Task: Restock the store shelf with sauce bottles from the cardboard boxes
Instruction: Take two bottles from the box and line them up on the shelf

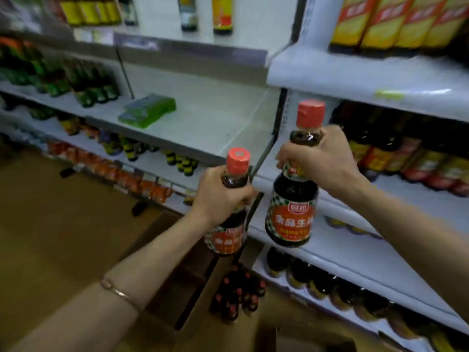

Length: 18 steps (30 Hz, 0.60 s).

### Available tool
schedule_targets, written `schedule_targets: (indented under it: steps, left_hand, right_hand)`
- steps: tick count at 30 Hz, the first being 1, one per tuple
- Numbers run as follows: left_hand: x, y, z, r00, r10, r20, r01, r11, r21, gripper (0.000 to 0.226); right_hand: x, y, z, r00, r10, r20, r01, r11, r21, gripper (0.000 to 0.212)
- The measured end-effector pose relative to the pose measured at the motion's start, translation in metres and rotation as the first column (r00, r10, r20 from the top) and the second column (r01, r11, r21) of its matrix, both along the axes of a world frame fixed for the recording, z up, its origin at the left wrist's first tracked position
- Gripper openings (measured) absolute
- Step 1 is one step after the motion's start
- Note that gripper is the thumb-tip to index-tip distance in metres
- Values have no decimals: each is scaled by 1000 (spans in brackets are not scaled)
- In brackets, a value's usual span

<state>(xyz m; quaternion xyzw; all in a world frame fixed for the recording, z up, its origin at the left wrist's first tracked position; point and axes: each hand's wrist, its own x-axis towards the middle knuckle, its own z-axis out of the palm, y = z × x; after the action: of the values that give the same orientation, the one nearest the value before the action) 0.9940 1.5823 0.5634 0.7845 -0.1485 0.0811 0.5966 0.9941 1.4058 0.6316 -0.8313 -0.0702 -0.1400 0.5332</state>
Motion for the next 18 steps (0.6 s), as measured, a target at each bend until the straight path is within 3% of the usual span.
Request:
schedule_targets:
  steps: [2,8,10,18]
  left_hand:
    - [0,-17,39,997,-65,35,66,997,-47,14]
    - [-15,-76,117,946,-287,151,302,949,-87,22]
    - [-25,-95,134,919,-365,149,381,919,-99,23]
    - [-77,-185,181,778,-608,158,623,779,-68,24]
  right_hand:
    - [-13,-14,32,998,-21,58,22,1000,-3,11]
    - [-62,-64,85,975,-178,132,182,983,-17,17]
    - [-80,-81,96,964,-227,135,233,972,-28,13]
    - [-165,-153,131,890,-405,208,415,910,-3,28]
